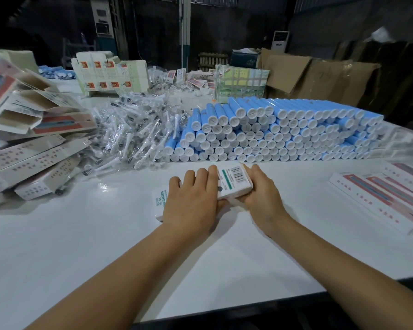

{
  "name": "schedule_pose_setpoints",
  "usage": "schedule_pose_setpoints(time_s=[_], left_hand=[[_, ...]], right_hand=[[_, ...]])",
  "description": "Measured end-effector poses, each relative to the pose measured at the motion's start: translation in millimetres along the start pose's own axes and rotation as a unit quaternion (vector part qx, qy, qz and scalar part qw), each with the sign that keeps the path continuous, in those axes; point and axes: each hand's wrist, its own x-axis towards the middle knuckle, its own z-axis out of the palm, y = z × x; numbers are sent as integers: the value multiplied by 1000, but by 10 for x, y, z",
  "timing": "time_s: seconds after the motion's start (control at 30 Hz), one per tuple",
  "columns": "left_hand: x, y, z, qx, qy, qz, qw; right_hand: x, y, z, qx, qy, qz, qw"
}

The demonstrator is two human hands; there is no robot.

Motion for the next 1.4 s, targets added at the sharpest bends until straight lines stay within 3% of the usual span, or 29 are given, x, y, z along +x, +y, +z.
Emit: schedule_pose_setpoints(time_s=[0.2, 0.5, 0.7, 0.87, 1.03, 1.27, 1.4], left_hand=[[0, -52, 20, -19, 20, 9, 1000], [-15, -40, -7, -16, 42, 30, 999], [-23, -8, -40, 8, 51, 49, 997], [-3, -15, -25, 8, 49, 39, 998], [14, -38, -32, 4, -7, 2, 1000], [10, -56, 3, 28, -13, 9, 999], [3, -59, 17, 27, -25, 15, 999]], right_hand=[[21, -25, -13, 76, -16, 15, 997], [51, -2, -43, 38, 31, 18, 999], [52, 89, -39, -24, 78, -28, 996], [41, 101, -33, -23, 45, -41, 998], [26, 101, 4, -105, 22, -66, 992], [-62, 133, -3, -272, 32, -142, 951], [-61, 127, -12, -293, 27, -143, 945]])
